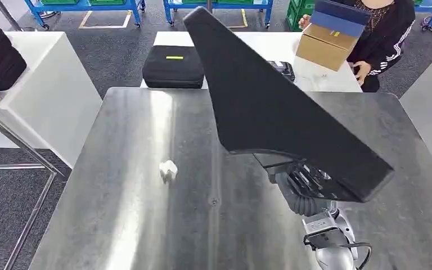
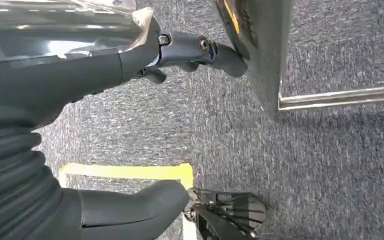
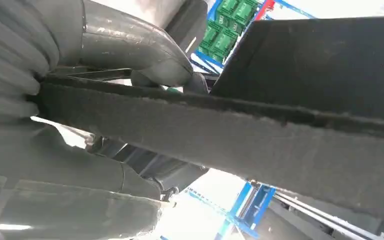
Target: Take the parts from the cabinet and place them on the table.
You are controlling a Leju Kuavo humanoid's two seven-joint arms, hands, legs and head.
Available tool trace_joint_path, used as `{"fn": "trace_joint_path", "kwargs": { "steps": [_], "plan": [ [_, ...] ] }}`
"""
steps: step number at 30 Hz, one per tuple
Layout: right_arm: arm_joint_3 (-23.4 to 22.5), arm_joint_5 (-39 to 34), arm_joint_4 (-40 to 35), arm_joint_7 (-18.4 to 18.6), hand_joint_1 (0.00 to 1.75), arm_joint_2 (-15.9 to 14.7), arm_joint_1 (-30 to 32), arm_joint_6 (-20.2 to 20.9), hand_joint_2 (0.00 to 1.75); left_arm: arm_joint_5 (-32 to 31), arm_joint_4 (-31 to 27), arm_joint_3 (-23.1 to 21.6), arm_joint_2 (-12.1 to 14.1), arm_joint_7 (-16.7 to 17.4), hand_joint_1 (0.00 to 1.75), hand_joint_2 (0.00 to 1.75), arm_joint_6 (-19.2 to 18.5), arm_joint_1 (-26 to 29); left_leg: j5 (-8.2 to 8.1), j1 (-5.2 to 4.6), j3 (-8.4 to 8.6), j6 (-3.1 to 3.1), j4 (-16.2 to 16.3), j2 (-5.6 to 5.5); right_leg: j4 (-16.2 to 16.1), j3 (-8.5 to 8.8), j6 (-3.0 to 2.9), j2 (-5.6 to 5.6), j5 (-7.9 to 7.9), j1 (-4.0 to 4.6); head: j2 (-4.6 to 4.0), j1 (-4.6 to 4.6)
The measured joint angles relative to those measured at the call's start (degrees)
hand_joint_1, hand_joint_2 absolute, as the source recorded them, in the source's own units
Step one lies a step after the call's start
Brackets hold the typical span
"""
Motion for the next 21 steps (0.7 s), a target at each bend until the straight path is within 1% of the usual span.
{"fn": "trace_joint_path", "kwargs": {
  "steps": [1,2,3,4,5,6,7,8,9,10,11,12,13,14,15,16,17,18,19,20,21],
  "plan": [
    [0.02,-0.02,0.0,0.09,1.75,0.0,-0.04,-0.02,1.75,0.02,0.0,0.0,0.02,0.02,0.0,1.75,0.07,-0.03,1.42,0.13,2.8,0.06,-4.71,0.02,0.14,-0.05,0.29,-0.01,0.19,0.0,0.0,0.0],
    [0.04,-0.05,0.0,0.22,1.75,0.09,-0.08,-0.09,1.75,0.09,0.0,0.0,-0.04,0.09,0.0,1.75,0.06,-0.07,1.57,-0.35,2.1,0.24,-4.58,-0.05,0.14,0.09,0.73,-0.05,0.43,0.59,0.02,-0.02],
    [0.09,-0.05,0.0,0.48,1.75,0.13,-0.28,-0.18,1.75,0.15,0.0,0.0,-0.11,0.13,0.0,1.75,0.13,-0.11,2.21,-0.48,2.06,0.97,-4.72,-0.24,0.09,0.13,0.92,-0.04,0.55,0.53,0.02,0.2],
    [0.18,-0.04,0.0,0.59,1.75,0.24,-0.34,-0.24,1.75,0.15,0.0,0.02,-0.11,0.17,0.0,1.75,0.15,-0.1,2.41,-0.68,1.9,1.32,-4.78,-0.28,-0.25,0.2,1.34,-0.06,0.85,0.48,0.02,0.22],
    [0.24,-0.05,-0.02,0.7,1.75,0.33,-0.33,-0.37,1.75,0.15,0.0,0.02,-0.11,0.22,0.0,1.75,0.15,-0.11,2.7,-0.93,1.81,1.79,-4.8,-0.3,-0.7,0.34,1.88,-0.09,1.27,0.29,0.02,0.09],
    [0.28,0.0,-0.02,0.81,1.75,0.35,-0.34,-0.39,1.75,-0.05,0.0,-0.04,-0.13,0.22,0.0,1.75,0.11,-0.08,3.36,-0.86,1.5,2.42,-5.15,-0.3,-0.9,0.27,2.47,-0.05,1.71,0.38,0.02,0.18],
    [0.33,0.0,-0.02,0.92,1.75,0.31,-0.32,-0.48,1.75,-0.09,0.02,-0.09,-0.32,0.22,0.0,1.75,0.09,-0.17,4.02,-0.48,1.51,3.04,-5.33,-0.02,-0.28,-0.37,2.58,-0.04,1.07,0.32,0.02,0.16],
    [0.35,0.0,-0.02,1.03,1.75,0.33,-0.28,-0.59,1.75,-0.09,0.02,-0.07,-0.48,0.24,0.0,1.75,0.09,-0.25,4.37,-0.57,1.13,3.37,-5.41,0.01,1.52,-1.3,2.14,0.0,-1.04,0.38,0.02,0.31],
    [0.41,0.02,-0.02,1.05,1.75,0.33,-0.32,-0.7,1.75,-0.11,0.02,-0.07,-0.57,0.24,0.0,1.75,0.09,-0.24,4.78,-0.57,1.0,3.78,-5.38,0.07,5.82,-2.68,1.51,0.02,-4.03,0.38,0.02,0.59],
    [0.5,0.02,-0.02,1.05,1.75,0.35,-0.28,-0.81,1.75,-0.15,0.02,-0.11,-0.65,0.24,0.0,1.75,0.11,-0.24,5.12,-0.64,0.42,3.87,-5.34,0.15,10.82,-4.31,1.19,0.07,-6.7,0.39,0.02,0.64],
    [0.57,0.02,-0.02,1.07,1.75,0.31,-0.16,-0.85,1.75,-0.15,0.02,-0.11,-0.76,0.24,0.0,1.75,0.13,-0.25,5.49,-0.72,-0.13,3.91,-5.28,0.18,15.54,-5.68,1.15,0.1,-8.77,0.39,0.02,0.61],
    [0.57,0.02,0.0,1.1,1.75,0.31,0.02,-0.85,1.75,-0.13,0.02,-0.11,-0.81,0.24,0.0,1.75,0.15,-0.24,5.75,-0.77,-0.54,3.88,-5.26,0.17,17.98,-5.95,1.45,0.1,-9.66,0.39,0.02,0.64],
    [0.57,0.02,0.04,1.1,1.75,0.31,0.19,-0.87,1.75,-0.13,0.02,-0.09,-0.81,0.24,0.0,1.75,0.17,-0.21,5.96,-0.77,-0.85,3.79,-5.26,0.16,17.41,-4.74,1.89,0.09,-9.51,0.38,0.02,0.64],
    [0.59,0.02,0.07,1.12,1.75,0.31,0.25,-0.87,1.75,-0.11,0.02,-0.07,-0.81,0.24,0.0,1.75,0.17,-0.21,6.14,-0.77,-1.03,3.7,-5.25,0.13,13.95,-1.99,2.32,0.09,-8.52,0.37,0.02,0.64],
    [0.63,0.02,0.05,1.12,1.75,0.31,0.22,-0.9,1.75,-0.09,0.02,-0.07,-0.83,0.26,0.0,1.75,0.17,-0.22,6.25,-0.77,-1.08,3.55,-5.25,0.07,8.73,1.53,2.68,0.09,-7.16,0.37,0.02,0.64],
    [0.66,0.04,0.04,1.12,1.75,0.31,0.2,-0.92,1.75,-0.07,0.02,-0.07,-0.85,0.28,0.0,1.75,0.17,-0.24,6.36,-0.77,-1.08,3.37,-5.23,0.02,2.39,5.66,2.75,0.09,-5.99,0.38,0.02,0.66],
    [0.68,0.04,0.04,1.12,1.75,0.31,0.09,-0.92,1.75,0.0,0.02,-0.04,-0.85,0.3,0.0,1.75,0.17,-0.25,6.49,-1.0,-1.27,3.09,-5.18,0.01,-1.15,7.98,2.25,0.15,-6.75,0.59,0.02,0.68],
    [0.74,0.09,0.04,1.12,1.75,0.31,0.23,-0.94,1.75,0.04,0.02,-0.02,-0.81,0.3,0.0,1.75,0.24,-0.33,6.79,-1.1,-1.4,2.65,-5.29,-0.03,-0.68,7.81,2.07,0.21,-5.86,0.98,0.02,0.48],
    [0.76,0.09,0.04,1.1,1.75,0.31,0.19,-1.01,1.75,0.11,0.02,0.0,-0.7,0.3,0.0,1.75,0.28,-0.32,6.98,-1.13,-1.4,2.34,-5.25,-0.06,-1.08,7.62,1.96,0.23,-5.93,1.01,0.02,0.66],
    [0.79,0.06,0.04,1.1,1.75,0.26,0.19,-1.01,1.75,0.15,0.02,0.0,-0.68,0.33,0.0,1.75,0.28,-0.33,7.16,-1.09,-1.47,2.06,-5.34,-0.06,-1.03,7.46,1.9,0.22,-5.93,1.11,0.02,0.57],
    [0.79,0.06,0.04,1.1,1.75,0.26,0.19,-1.03,1.75,0.15,0.02,0.02,-0.68,0.37,0.0,1.75,0.28,-0.25,7.43,-1.12,-1.51,1.64,-5.49,-0.06,-1.22,7.32,1.4,0.21,-5.61,1.0,0.02,0.53]
  ]
}}
